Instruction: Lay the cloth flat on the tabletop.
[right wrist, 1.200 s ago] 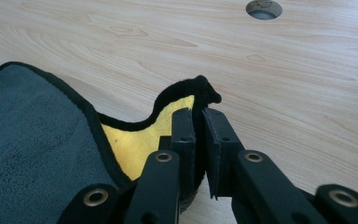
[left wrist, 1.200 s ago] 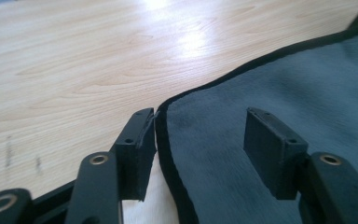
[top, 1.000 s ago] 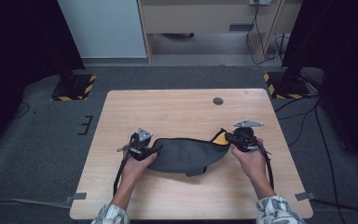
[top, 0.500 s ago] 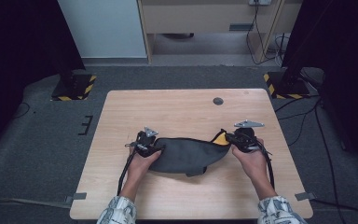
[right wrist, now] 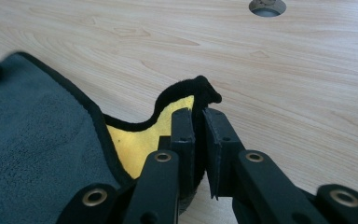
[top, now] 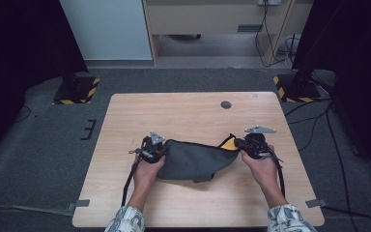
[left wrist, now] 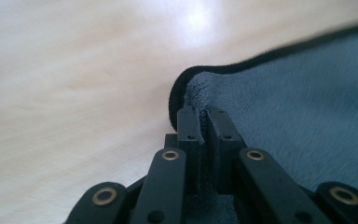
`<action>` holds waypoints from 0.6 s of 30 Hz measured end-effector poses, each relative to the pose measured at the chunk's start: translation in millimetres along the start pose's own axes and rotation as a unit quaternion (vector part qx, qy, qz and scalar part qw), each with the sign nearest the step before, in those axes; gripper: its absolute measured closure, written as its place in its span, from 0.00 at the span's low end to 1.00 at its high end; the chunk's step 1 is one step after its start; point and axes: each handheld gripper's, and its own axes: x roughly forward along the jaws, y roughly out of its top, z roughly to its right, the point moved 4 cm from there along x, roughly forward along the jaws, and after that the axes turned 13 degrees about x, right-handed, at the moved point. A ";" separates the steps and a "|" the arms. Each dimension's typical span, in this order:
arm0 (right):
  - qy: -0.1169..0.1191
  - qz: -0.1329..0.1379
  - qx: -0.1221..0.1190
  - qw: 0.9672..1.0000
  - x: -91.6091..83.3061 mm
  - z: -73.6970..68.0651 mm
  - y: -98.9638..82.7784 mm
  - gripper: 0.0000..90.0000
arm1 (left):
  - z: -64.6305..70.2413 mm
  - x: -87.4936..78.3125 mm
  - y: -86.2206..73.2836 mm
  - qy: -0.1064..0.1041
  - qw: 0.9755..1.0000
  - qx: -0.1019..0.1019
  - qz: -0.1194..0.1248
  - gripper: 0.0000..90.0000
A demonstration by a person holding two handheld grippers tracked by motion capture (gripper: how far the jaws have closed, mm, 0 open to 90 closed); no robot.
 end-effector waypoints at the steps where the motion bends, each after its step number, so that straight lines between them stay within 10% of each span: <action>1: 0.000 -0.001 0.004 1.000 -0.1 0.0 -0.6 0.92 | -1.8 -4.8 3.0 0.006 1.000 -0.002 0.012 0.94; 18: 0.023 0.061 0.025 0.998 -38.0 -1.8 22.5 0.92 | -8.7 -58.1 53.7 0.032 0.996 0.025 0.076 0.95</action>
